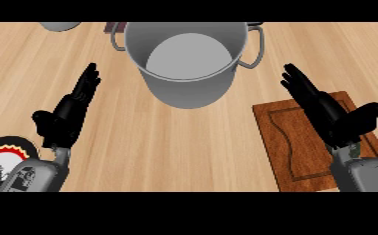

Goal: Pick the squash from the cutting board and place it in the pot

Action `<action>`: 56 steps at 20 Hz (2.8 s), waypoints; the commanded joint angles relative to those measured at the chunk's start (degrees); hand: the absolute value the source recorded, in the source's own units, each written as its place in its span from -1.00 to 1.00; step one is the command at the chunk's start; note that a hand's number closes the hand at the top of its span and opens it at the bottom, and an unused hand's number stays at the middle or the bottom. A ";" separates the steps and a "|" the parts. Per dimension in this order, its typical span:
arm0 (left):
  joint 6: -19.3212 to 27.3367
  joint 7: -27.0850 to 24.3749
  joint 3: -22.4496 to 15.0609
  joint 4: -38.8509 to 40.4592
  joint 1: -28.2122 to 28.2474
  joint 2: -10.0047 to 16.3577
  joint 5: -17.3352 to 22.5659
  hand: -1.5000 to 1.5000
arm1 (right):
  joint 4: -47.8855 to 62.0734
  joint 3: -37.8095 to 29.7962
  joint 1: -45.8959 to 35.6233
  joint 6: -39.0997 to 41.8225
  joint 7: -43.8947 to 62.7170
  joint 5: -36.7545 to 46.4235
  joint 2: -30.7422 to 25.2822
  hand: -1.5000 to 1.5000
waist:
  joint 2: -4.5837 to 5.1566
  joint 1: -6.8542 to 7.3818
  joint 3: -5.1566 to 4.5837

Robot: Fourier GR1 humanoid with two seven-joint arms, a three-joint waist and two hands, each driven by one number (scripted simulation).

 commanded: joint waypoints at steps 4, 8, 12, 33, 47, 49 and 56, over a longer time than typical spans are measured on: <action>-4.46 4.58 -2.55 3.83 -0.07 -1.55 0.76 0.00 | -1.46 -5.85 8.64 10.70 -7.31 -0.68 -10.27 1.00 | 1.45 0.48 -1.47; -4.89 5.98 -4.15 4.57 5.82 -2.50 2.62 0.00 | -1.14 -15.06 7.02 -7.15 -14.86 15.59 -15.14 1.00 | 0.60 -3.59 -1.51; -6.82 5.55 -4.68 4.20 7.32 -2.64 3.64 0.00 | -4.93 -19.57 13.16 -11.60 -34.49 9.62 -3.92 -1.00 | 0.64 -2.44 -1.15; -12.01 6.50 -3.12 6.40 3.60 -4.71 1.12 0.00 | -18.99 -21.26 24.09 4.84 3.74 0.44 -17.85 -1.00 | 1.50 2.50 -1.52; -13.62 7.91 -0.76 5.75 3.80 -8.15 -1.11 0.00 | 10.39 -19.85 16.96 14.78 -17.15 18.05 -17.00 -1.00 | 1.44 2.04 -1.45; -12.81 4.86 -0.81 10.19 2.87 -10.22 -3.08 0.00 | 16.05 -17.94 14.51 11.53 -21.00 22.55 -13.96 -1.00 | 1.53 2.09 -1.45; -15.61 7.11 1.80 6.01 5.22 -9.22 -3.58 0.00 | 21.21 -22.06 12.15 21.31 -26.06 17.94 -14.09 -1.00 | 1.42 2.05 -1.47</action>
